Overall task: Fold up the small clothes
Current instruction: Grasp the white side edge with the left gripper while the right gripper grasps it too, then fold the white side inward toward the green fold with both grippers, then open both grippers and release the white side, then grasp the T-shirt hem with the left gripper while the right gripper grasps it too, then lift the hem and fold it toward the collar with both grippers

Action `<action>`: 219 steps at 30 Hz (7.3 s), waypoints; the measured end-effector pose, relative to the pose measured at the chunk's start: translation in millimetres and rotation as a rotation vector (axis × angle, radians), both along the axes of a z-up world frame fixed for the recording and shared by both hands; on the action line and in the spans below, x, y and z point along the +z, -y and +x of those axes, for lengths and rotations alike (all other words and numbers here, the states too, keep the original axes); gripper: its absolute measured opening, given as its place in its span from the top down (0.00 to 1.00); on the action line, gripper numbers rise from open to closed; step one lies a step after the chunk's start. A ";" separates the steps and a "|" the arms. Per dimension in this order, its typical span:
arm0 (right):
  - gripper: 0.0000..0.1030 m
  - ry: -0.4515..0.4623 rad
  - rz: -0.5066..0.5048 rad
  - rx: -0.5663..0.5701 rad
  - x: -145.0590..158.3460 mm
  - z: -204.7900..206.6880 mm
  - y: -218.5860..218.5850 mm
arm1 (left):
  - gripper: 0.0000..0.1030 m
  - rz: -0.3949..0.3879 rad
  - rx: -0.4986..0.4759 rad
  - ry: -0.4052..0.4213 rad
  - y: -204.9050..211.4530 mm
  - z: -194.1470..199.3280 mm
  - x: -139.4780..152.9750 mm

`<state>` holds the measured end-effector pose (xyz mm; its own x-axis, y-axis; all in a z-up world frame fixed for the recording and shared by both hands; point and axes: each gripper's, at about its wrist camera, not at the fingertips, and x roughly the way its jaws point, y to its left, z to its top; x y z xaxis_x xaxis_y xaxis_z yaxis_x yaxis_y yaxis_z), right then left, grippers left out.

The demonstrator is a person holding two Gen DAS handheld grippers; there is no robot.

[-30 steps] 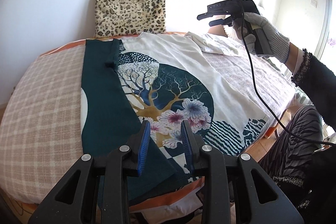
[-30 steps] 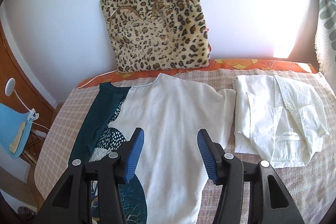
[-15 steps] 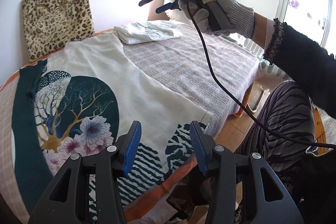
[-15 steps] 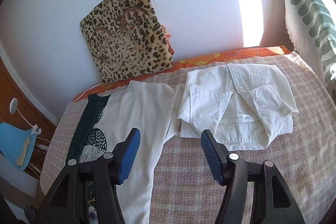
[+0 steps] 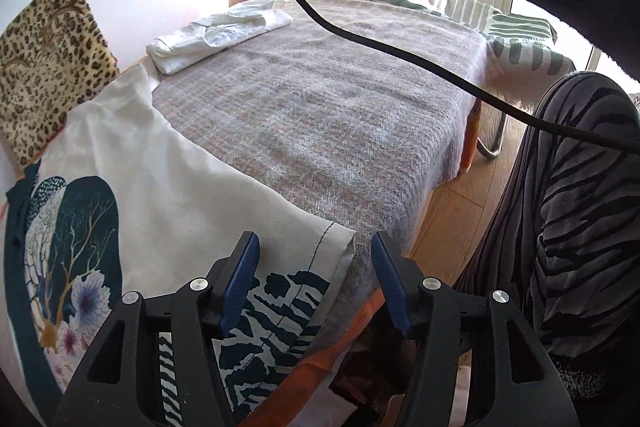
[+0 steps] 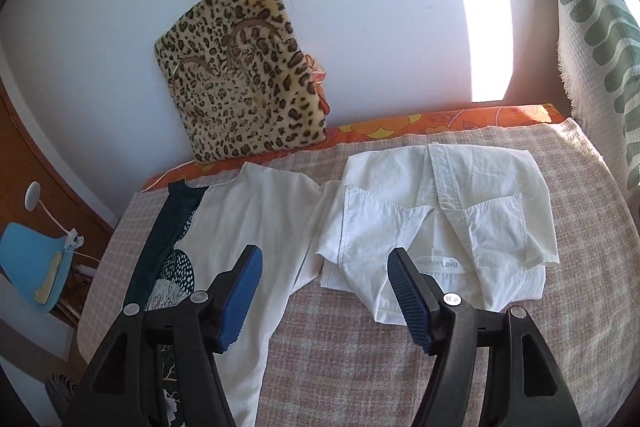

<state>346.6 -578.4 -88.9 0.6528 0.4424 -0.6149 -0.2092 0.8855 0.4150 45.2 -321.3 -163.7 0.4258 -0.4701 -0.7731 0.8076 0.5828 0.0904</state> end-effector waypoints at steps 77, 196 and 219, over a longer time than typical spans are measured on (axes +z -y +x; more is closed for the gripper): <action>0.58 -0.225 -0.324 0.221 -37.1 167.2 -254.7 | 0.97 -0.472 0.419 -0.221 -174.6 33.1 2.7; 1.00 -0.399 0.035 0.362 -99.3 -244.6 -205.1 | 1.00 -0.365 0.658 -0.407 -355.5 33.7 2.3; 1.00 -0.384 0.282 0.389 -87.9 -229.9 -191.3 | 1.00 -0.484 0.598 -0.423 -353.1 47.2 28.6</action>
<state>116.7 -387.2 -176.8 0.1664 0.7835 -0.5987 -0.2840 0.6196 0.7318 92.4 31.8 -135.1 0.4286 -0.5769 -0.6953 0.2641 0.8160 -0.5142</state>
